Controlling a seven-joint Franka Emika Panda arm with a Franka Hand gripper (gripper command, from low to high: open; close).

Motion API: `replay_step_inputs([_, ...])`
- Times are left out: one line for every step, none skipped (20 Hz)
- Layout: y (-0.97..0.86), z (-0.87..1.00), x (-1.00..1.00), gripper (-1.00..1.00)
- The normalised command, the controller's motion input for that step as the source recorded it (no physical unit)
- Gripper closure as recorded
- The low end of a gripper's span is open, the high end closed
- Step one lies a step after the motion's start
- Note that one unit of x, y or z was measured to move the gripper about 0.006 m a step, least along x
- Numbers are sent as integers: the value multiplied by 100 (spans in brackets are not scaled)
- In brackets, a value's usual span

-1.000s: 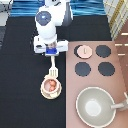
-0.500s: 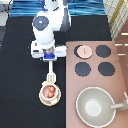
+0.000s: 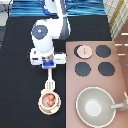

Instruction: Take the lid off the pot, put the pot on the plate, and use the tool to push the pot to the front of the table.

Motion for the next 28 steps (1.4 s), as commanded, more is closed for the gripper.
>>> replay_step_inputs([0, 3, 76, 100])
replay_step_inputs([0, 3, 77, 100])
replay_step_inputs([0, 3, 78, 100])
replay_step_inputs([0, 3, 79, 100])
replay_step_inputs([-1, 0, 77, 100])
replay_step_inputs([-4, 0, 75, 100])
replay_step_inputs([-6, 0, 73, 100])
replay_step_inputs([-8, 0, 72, 100])
replay_step_inputs([-9, 0, 70, 100])
replay_step_inputs([-10, 0, 70, 100])
replay_step_inputs([-11, 0, 69, 100])
replay_step_inputs([-9, 0, 69, 100])
replay_step_inputs([-6, 3, 70, 100])
replay_step_inputs([-5, 5, 71, 100])
replay_step_inputs([-5, 5, 72, 100])
replay_step_inputs([-1, 6, 76, 100])
replay_step_inputs([0, 6, 79, 100])
replay_step_inputs([0, 7, 81, 100])
replay_step_inputs([0, 7, 83, 100])
replay_step_inputs([0, 9, 83, 100])
replay_step_inputs([0, 10, 84, 100])
replay_step_inputs([0, 11, 85, 100])
replay_step_inputs([0, 12, 86, 100])
replay_step_inputs([0, 13, 87, 100])
replay_step_inputs([0, 13, 87, 100])
replay_step_inputs([0, 14, 87, 100])
replay_step_inputs([0, 15, 88, 100])
replay_step_inputs([0, 15, 88, 100])
